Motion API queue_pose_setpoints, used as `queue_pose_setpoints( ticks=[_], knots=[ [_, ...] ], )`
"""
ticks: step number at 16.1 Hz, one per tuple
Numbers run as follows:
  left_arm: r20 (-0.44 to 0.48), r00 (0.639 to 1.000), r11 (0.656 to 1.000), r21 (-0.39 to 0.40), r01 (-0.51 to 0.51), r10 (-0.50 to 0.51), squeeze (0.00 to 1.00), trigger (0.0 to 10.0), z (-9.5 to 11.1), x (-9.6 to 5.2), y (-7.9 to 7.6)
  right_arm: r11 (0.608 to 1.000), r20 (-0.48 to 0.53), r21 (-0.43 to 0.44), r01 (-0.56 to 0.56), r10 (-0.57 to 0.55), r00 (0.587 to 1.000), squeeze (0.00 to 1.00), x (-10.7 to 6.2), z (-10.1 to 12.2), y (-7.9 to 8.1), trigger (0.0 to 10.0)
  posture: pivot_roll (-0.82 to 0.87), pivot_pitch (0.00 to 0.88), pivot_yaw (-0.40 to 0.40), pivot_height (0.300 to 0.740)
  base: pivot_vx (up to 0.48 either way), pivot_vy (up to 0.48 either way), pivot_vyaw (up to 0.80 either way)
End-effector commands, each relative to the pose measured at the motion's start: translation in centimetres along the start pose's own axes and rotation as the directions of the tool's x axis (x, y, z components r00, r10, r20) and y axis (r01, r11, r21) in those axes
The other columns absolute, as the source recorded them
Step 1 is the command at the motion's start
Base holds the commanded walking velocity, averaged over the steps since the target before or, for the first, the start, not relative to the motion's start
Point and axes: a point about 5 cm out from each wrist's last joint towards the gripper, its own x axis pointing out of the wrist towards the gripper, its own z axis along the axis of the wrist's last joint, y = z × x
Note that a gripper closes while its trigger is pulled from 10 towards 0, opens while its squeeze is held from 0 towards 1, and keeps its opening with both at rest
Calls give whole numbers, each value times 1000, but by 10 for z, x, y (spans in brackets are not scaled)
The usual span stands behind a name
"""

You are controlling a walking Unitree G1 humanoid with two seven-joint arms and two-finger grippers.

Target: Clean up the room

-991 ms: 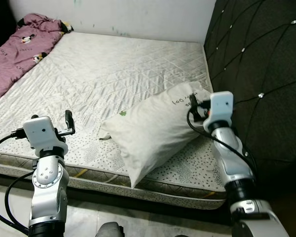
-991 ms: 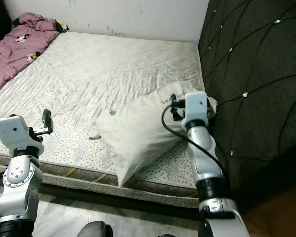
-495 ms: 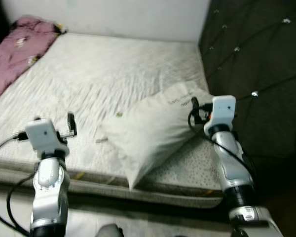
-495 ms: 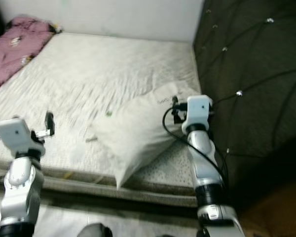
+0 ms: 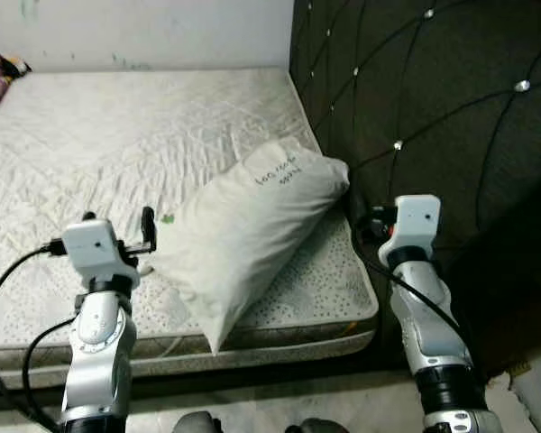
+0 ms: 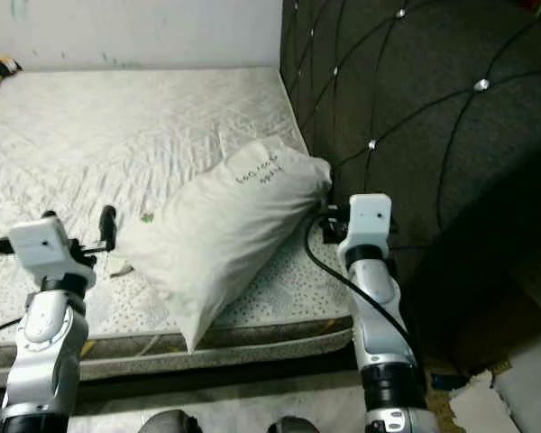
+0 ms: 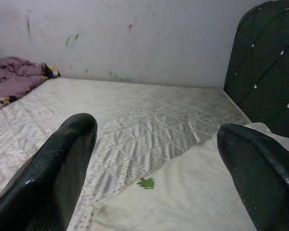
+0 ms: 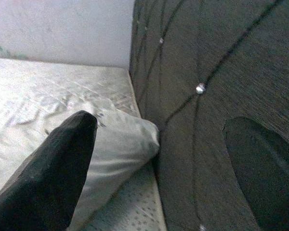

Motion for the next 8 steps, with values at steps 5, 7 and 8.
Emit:
queue_pose_setpoints(
  ticks=[5,7,8],
  knots=[
    [-16,1000,1000,13,20,-20,0,10000,-1,-9,1,999,-10,-6,-47,47,999,0,-4,3,9,10000,52,0,15,740,0,0,-320],
    [-17,1000,1000,14,19,-19,0,10000,-1,-10,1,996,-5,-20,-85,85,996,0,-5,4,16,10000,55,0,13,740,0,0,0],
    [-18,1000,1000,12,18,-17,0,10000,0,-10,1,993,13,-46,-113,114,993,0,-6,7,20,10000,55,0,10,740,0,0,0]
  ],
)
